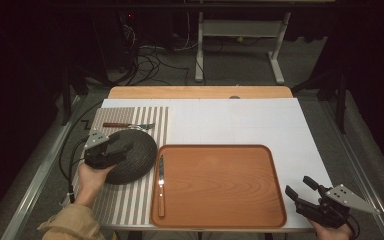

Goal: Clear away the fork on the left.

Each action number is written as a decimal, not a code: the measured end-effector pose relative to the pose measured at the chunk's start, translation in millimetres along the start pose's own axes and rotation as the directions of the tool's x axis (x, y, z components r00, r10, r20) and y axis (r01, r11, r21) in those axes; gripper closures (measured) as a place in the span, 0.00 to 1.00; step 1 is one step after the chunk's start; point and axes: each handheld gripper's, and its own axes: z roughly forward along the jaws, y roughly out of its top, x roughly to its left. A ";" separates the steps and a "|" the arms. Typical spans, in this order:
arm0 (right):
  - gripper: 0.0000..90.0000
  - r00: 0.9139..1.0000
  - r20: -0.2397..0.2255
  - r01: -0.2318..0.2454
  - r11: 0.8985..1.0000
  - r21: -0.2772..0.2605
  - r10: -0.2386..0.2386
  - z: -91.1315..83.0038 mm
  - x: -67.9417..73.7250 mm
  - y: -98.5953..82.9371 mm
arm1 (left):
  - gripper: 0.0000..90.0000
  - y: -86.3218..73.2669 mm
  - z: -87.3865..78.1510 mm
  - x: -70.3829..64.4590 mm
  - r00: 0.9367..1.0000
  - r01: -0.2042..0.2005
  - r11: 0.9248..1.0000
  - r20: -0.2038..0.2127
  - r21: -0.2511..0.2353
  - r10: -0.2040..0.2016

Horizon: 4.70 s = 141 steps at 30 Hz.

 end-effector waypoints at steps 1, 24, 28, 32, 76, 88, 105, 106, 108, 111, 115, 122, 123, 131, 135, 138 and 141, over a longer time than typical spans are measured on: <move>0.29 1.000 0.001 -0.003 1.000 0.001 0.003 0.1 -0.4 -0.1 | 0.38 0.4 0.0 0.9 1.000 0.004 1.000 -0.003 -0.004 -0.004; 0.30 1.000 0.008 0.000 1.000 -0.003 0.000 -0.7 0.2 -0.2 | 0.38 11.1 27.4 11.6 1.000 0.023 0.997 0.008 0.079 -0.023; 0.30 1.000 0.005 0.001 1.000 -0.002 -0.001 -1.0 -0.1 -0.3 | 0.38 14.4 34.7 17.1 0.999 0.047 0.993 -0.004 0.107 -0.047; 0.30 1.000 0.011 0.003 1.000 0.008 -0.003 0.2 -0.1 -0.4 | 0.38 18.4 40.7 22.4 0.997 0.078 0.991 -0.006 0.105 -0.078; 0.30 1.000 0.023 0.005 0.999 0.039 -0.006 3.4 0.0 -1.1 | 0.38 62.3 81.0 73.6 0.995 -0.009 0.921 -0.090 0.389 0.047; 0.30 0.999 0.031 0.009 0.999 0.049 -0.010 4.3 0.3 -1.1 | 0.39 72.6 96.3 89.3 0.997 0.001 0.880 -0.065 0.476 0.035; 0.30 0.999 0.046 0.014 0.998 0.060 -0.017 3.7 1.3 -1.3 | 0.37 78.3 132.7 104.2 0.997 0.020 0.838 -0.073 0.546 0.024; 0.30 0.999 0.046 0.016 0.998 0.061 -0.018 3.6 1.2 -1.4 | 0.37 77.8 134.6 104.1 0.997 0.020 0.837 -0.073 0.547 0.024; 0.30 0.999 0.045 0.018 0.998 0.060 -0.021 3.3 1.6 -1.4 | 0.37 75.3 138.0 105.5 0.997 0.019 0.828 -0.070 0.561 0.024; 0.30 0.999 0.045 0.021 0.998 0.065 -0.024 4.3 1.9 -1.4 | 0.37 70.8 142.5 108.0 0.997 0.029 0.817 -0.072 0.577 0.015; 0.30 0.999 0.047 0.018 0.998 0.068 -0.022 4.4 1.8 -1.3 | 0.37 66.5 145.9 112.1 0.998 0.046 0.810 -0.064 0.584 -0.010; 0.30 0.999 0.047 0.022 0.998 0.066 -0.025 4.2 2.2 -1.4 | 0.43 63.6 146.1 115.3 0.999 0.045 0.808 -0.039 0.588 -0.027; 0.30 0.999 0.047 0.022 0.998 0.066 -0.025 4.1 2.1 -1.4 | 0.44 63.6 146.3 116.0 0.999 0.049 0.808 -0.041 0.587 -0.031; 0.30 0.999 0.048 0.018 0.998 0.068 -0.022 4.1 1.7 -1.5 | 0.52 62.3 147.5 119.5 0.997 0.072 0.819 -0.047 0.569 -0.055; 0.30 0.999 0.048 0.019 0.997 0.069 -0.022 3.9 1.8 -1.5 | 0.54 62.6 144.4 118.6 0.999 0.038 0.804 -0.031 0.594 -0.024; 0.30 0.999 0.047 0.018 0.997 0.070 -0.021 3.7 1.8 -1.6 | 0.54 61.7 141.8 119.7 0.999 0.036 0.803 -0.026 0.595 -0.026; 0.30 0.999 0.046 0.021 0.997 0.070 -0.024 3.8 2.1 -1.6 | 0.54 61.5 140.5 120.7 1.000 0.030 0.802 -0.017 0.597 -0.025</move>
